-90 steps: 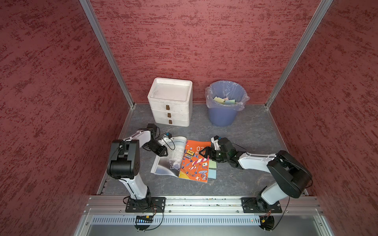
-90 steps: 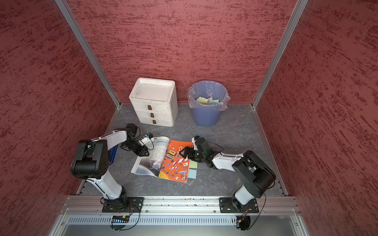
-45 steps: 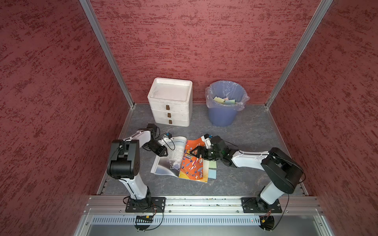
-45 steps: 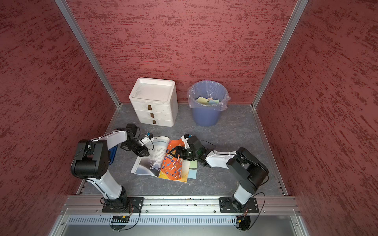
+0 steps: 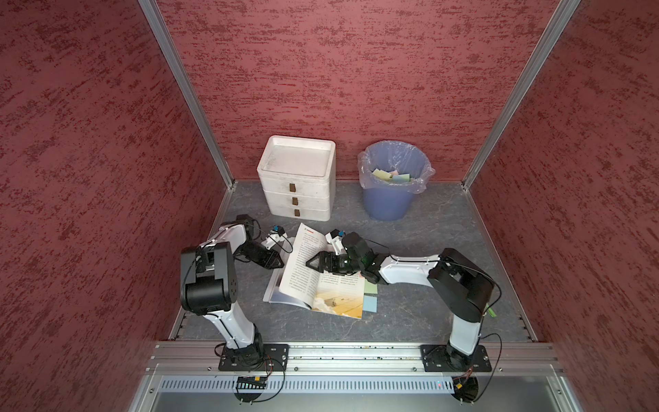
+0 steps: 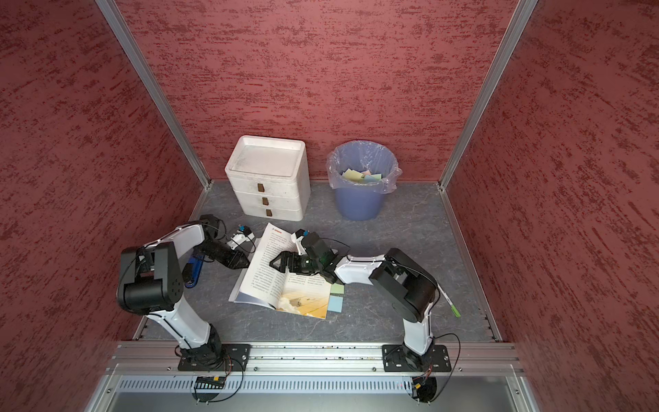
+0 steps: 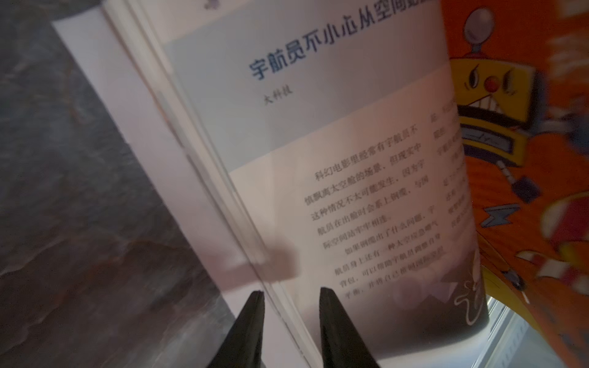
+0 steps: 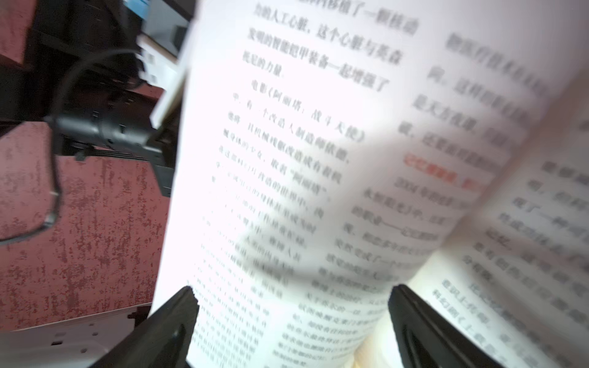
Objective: Peel off the used sticky note
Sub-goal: Turn the page of the book at the center of the board.
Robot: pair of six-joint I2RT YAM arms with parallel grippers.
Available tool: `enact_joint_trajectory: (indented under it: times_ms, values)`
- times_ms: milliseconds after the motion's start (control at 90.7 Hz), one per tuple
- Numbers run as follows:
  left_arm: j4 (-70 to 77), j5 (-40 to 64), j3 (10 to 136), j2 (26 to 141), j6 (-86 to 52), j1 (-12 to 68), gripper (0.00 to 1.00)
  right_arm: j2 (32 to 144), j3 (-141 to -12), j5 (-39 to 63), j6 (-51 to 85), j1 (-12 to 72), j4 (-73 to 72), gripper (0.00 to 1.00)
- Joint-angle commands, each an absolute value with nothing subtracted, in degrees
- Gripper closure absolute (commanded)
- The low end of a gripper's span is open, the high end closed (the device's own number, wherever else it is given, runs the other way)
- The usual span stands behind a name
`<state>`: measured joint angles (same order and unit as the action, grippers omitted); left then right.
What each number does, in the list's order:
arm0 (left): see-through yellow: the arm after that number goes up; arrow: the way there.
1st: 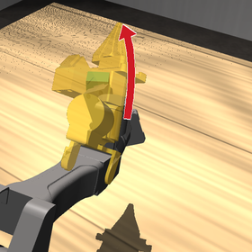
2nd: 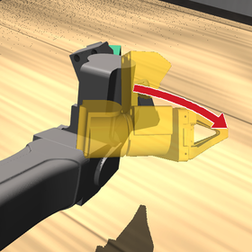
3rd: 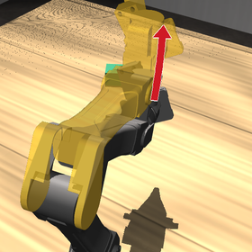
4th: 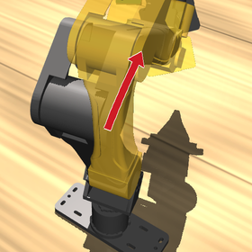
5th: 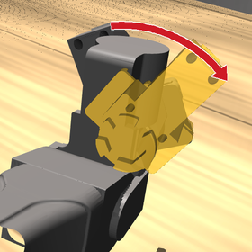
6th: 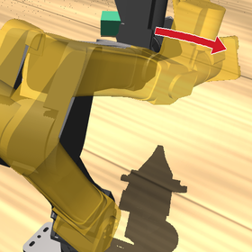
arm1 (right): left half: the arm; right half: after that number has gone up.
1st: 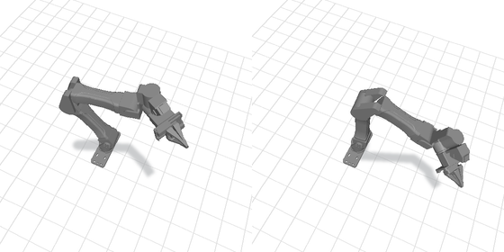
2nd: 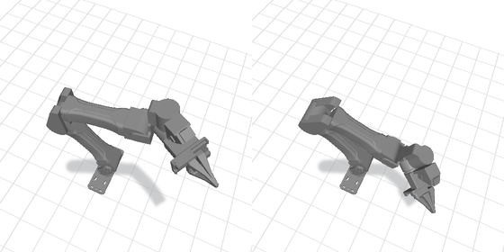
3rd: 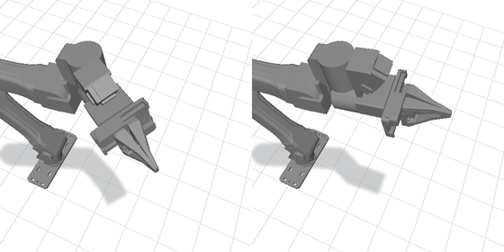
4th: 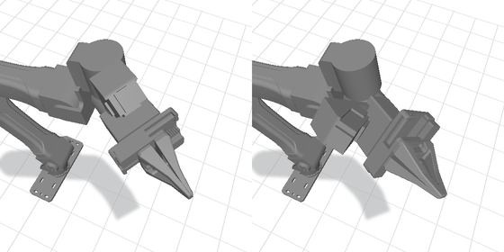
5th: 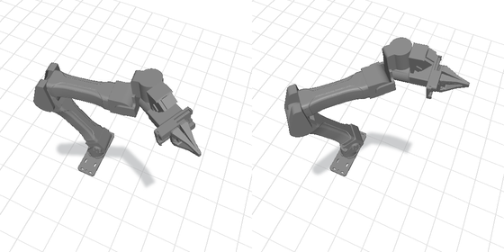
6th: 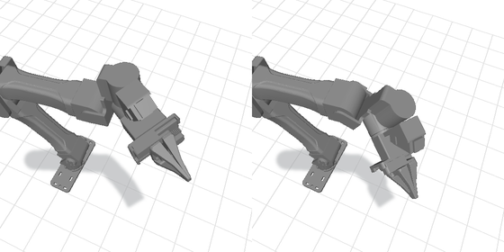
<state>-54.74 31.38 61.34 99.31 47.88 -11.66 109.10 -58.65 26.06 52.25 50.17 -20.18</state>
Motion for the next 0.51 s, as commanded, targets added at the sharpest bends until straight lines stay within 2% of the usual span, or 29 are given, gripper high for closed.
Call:
enact_joint_trajectory:
  times_ms: [0, 165, 309, 386, 496]
  values:
    - [-59.16, 35.12, 63.22, 97.54, 51.53, -14.41, 0.68, 111.12, -63.52, 26.96, 52.81, 51.80, -21.65, 0.02]
    - [-61.41, 35.80, 64.99, 95.69, 52.61, -17.29, 0.68, 112.95, -66.61, 26.66, 52.77, 52.34, -20.25, 0.02]
    - [-63.58, 36.79, 66.03, 92.88, 52.47, -17.45, 0.67, 108.66, -64.82, 24.55, 49.71, 52.38, -16.70, 0.02]
    - [-64.45, 37.49, 66.65, 90.79, 51.51, -16.52, 0.67, 103.57, -63.22, 20.82, 45.24, 52.30, -11.46, 0.02]
    - [-64.59, 37.31, 67.47, 88.12, 48.41, -12.14, 0.66, 94.92, -59.12, 8.82, 40.50, 51.62, 0.44, 0.01]
